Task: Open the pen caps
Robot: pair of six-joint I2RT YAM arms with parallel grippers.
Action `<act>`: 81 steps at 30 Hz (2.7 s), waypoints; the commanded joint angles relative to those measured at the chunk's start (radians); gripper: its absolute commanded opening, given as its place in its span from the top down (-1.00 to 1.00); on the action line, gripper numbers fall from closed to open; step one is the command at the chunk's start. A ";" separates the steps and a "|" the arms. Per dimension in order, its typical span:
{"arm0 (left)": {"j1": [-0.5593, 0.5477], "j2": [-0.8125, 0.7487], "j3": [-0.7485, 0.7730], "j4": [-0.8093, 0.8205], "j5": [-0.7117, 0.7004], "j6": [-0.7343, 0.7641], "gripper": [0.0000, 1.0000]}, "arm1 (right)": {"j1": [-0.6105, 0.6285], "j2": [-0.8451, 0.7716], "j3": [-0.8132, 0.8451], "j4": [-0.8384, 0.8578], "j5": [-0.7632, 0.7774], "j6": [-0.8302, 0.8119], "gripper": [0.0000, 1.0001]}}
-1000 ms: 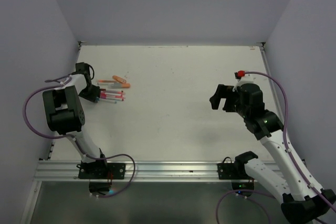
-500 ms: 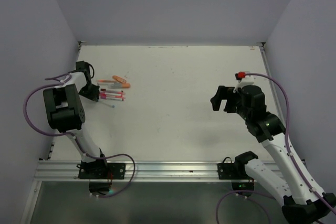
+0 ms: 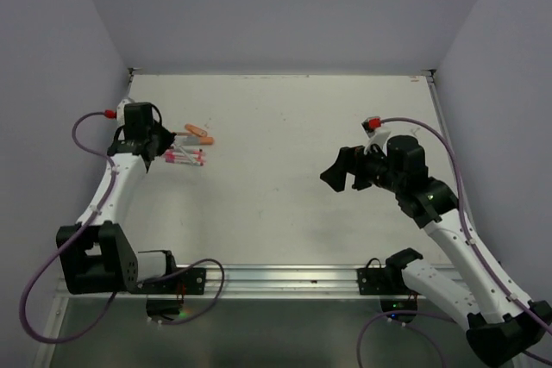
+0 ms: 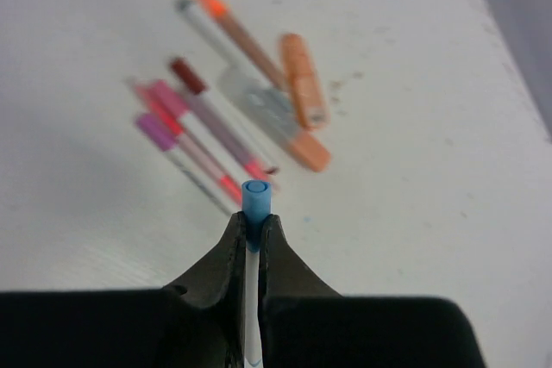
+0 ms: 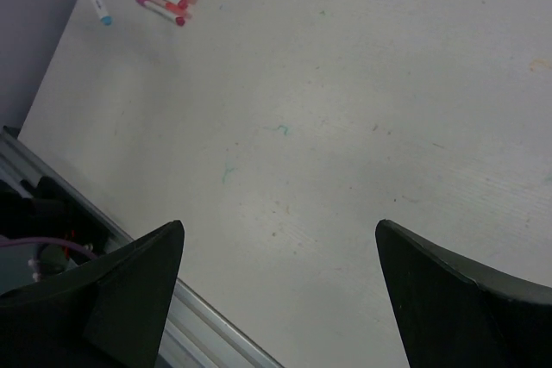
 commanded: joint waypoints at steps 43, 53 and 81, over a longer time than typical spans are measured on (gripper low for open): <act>-0.651 -0.058 -0.187 1.145 0.389 0.003 1.00 | 0.290 0.538 0.113 0.854 0.073 0.047 0.52; -0.653 -0.061 -0.207 1.258 0.303 0.005 1.00 | 0.290 0.480 0.028 0.807 -0.009 0.060 1.00; -0.660 -0.031 -0.171 1.506 -0.030 0.028 1.00 | 0.360 0.390 -0.328 0.909 -0.044 0.235 1.00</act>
